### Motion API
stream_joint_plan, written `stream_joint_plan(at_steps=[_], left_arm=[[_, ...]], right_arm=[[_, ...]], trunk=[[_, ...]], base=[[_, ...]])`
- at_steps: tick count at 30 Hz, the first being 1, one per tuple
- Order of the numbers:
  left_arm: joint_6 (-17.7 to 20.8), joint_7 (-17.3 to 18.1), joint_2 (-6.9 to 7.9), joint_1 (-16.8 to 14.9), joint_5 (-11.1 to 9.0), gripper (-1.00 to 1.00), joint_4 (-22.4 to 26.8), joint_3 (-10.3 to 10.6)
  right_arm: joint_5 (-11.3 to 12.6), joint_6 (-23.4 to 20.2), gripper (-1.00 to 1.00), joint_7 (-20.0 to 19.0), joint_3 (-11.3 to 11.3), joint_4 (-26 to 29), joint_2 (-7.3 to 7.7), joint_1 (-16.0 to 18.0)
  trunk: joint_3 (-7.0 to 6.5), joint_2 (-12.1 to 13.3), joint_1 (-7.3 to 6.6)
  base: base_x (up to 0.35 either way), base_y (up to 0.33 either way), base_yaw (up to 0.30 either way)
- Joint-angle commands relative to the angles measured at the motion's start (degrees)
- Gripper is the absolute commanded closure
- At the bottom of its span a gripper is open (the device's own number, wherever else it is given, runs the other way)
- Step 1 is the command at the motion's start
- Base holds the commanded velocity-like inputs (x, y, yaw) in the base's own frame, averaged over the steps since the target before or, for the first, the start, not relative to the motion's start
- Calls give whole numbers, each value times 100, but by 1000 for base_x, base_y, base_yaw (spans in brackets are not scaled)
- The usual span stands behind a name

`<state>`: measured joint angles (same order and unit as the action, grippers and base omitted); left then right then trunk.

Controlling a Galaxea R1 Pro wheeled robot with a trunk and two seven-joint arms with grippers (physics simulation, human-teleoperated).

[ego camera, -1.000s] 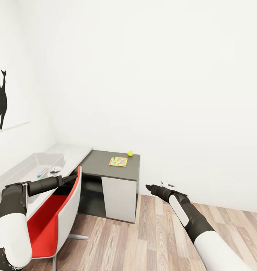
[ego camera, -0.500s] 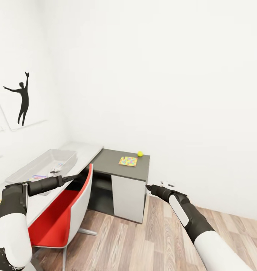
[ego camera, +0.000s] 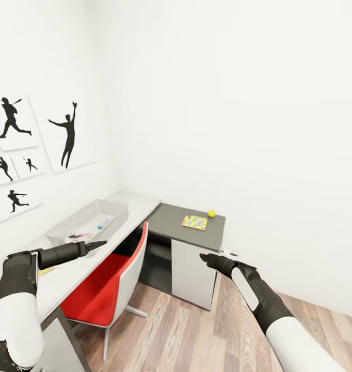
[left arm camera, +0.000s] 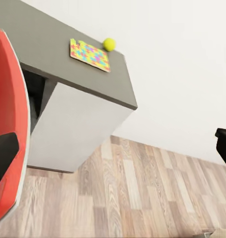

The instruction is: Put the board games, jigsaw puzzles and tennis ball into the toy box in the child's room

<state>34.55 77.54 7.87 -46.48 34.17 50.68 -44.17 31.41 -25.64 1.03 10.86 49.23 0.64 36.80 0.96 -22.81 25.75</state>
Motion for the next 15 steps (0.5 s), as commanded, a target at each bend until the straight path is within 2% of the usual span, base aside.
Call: stream_joint_plan(at_steps=[1, 6, 15], left_arm=[[58, 51, -5, -10, 53, -100, 4, -21], [54, 50, -5, -10, 54, -100, 4, -21], [52, 43, -5, -10, 55, -100, 4, -21]], right_arm=[[22, -20, -100, 11, 14, 8, 6, 3], [23, -20, -100, 4, 13, 8, 7, 2], [21, -20, -100, 9, 21, 8, 4, 3]], trunk=[[8, -11, 4], [5, -11, 4], [4, -11, 4]], base=[[-1, 0, 247], [0, 0, 118], [0, 0, 20]])
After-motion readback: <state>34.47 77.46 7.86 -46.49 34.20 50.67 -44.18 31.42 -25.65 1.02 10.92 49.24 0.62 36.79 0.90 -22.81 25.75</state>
